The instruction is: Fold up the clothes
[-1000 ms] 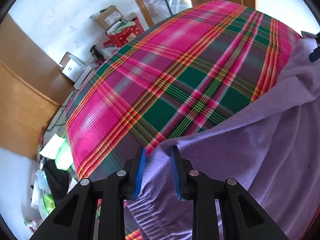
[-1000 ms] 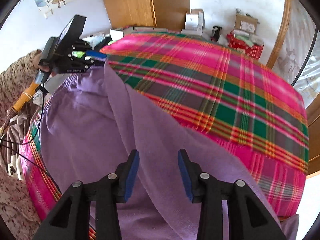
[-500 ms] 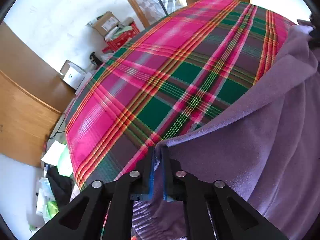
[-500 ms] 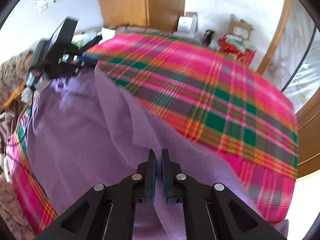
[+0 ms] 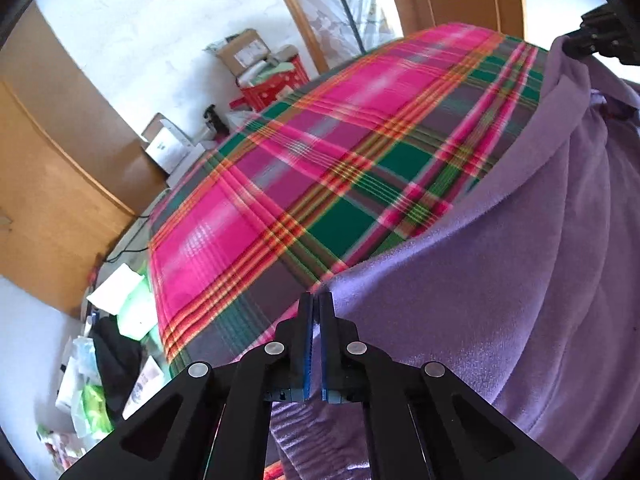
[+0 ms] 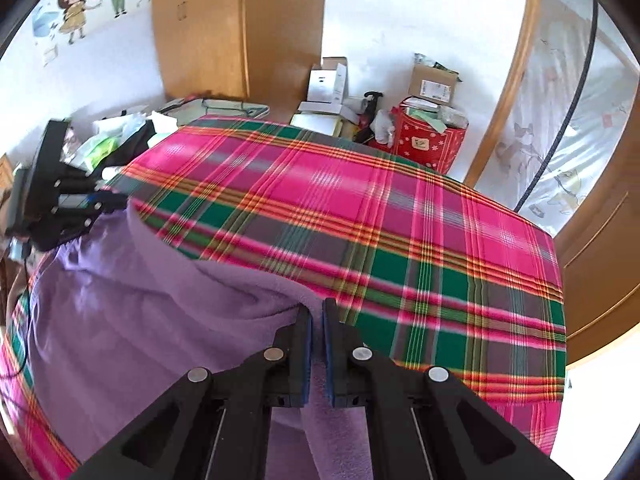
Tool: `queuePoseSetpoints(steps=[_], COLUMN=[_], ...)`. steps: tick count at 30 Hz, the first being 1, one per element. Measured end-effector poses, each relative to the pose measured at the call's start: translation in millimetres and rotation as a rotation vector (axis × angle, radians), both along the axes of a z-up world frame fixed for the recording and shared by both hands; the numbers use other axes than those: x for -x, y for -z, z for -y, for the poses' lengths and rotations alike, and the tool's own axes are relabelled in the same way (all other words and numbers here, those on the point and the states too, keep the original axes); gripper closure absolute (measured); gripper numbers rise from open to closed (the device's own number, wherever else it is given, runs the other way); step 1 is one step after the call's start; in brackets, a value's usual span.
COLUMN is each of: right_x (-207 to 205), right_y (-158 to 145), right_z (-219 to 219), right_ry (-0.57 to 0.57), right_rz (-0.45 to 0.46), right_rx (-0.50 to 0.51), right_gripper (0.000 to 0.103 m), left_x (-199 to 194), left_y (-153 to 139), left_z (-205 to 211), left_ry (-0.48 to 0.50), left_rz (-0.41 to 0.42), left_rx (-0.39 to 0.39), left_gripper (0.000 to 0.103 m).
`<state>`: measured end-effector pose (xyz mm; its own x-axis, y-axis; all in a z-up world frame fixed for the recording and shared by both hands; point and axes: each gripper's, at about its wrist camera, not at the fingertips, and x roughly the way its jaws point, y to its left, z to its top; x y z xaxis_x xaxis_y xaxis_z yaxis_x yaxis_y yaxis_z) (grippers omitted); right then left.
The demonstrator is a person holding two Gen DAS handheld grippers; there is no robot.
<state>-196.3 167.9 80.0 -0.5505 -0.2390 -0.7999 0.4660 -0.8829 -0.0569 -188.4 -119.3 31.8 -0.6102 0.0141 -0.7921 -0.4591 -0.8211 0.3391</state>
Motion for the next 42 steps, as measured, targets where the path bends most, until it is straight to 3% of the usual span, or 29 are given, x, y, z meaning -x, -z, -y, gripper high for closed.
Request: queuePoseSetpoints(steps=[4,13,24,30,32,33,39,42], right_x=[18,56,89,117,128,132,139,135], right_y=[7,25,9,23,35,40,65,66], right_z=[7,18,56,84,93,95,91,91], right_ry=[0.019,0.076,0.085,0.117,0.126,0.129,0.176,0.171], right_rz=[-0.009,0.049,-0.033,-0.032,-0.042,-0.031,0.021,0.007], right_rx=[-0.029,0.014,0.021,-0.046,-0.119,-0.123,-0.121,-0.145], right_gripper=[0.098,0.098,0.098,0.098,0.098,0.098,0.095,0.092], left_x=[5,10,28,39,46,49,38,34], left_y=[-5,-16,-29,-21,-18,-15,-9,-9], left_z=[10,31,64,76,87,95,106,120], left_ry=[-0.039,-0.127,-0.282,-0.356,-0.388,-0.410,-0.410,-0.465], left_rz=[-0.021,-0.064,-0.109,-0.113,-0.097,-0.072,-0.047,0.003], left_rx=[-0.030,-0.053,-0.048,-0.016,-0.035,-0.074,-0.118,-0.222], left_gripper=[0.100,0.101,0.101,0.103,0.103,0.103,0.099,0.099])
